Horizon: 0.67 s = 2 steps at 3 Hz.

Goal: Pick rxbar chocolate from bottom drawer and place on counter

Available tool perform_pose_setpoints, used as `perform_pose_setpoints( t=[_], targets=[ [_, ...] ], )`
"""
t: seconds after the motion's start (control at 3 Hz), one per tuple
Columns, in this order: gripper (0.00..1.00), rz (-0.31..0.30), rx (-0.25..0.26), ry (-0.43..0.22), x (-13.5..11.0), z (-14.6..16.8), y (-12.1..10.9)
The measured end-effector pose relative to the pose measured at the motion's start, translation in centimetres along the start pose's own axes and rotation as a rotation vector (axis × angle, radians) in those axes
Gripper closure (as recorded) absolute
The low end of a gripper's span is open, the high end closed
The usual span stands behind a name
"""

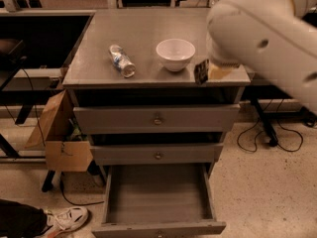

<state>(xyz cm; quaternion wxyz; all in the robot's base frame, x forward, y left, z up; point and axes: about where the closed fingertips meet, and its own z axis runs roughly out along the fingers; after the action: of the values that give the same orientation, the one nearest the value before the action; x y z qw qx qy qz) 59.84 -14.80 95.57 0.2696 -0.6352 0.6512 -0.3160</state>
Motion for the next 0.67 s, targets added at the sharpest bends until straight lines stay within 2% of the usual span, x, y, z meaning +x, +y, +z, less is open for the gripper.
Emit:
perform_pose_setpoints(
  t=[0.33,0.67],
  targets=[
    [1.00,0.034,0.064,0.035,3.0,-0.2,-6.3],
    [1.00,0.103,0.121,-0.003,7.6,2.4,-11.9]
  ],
)
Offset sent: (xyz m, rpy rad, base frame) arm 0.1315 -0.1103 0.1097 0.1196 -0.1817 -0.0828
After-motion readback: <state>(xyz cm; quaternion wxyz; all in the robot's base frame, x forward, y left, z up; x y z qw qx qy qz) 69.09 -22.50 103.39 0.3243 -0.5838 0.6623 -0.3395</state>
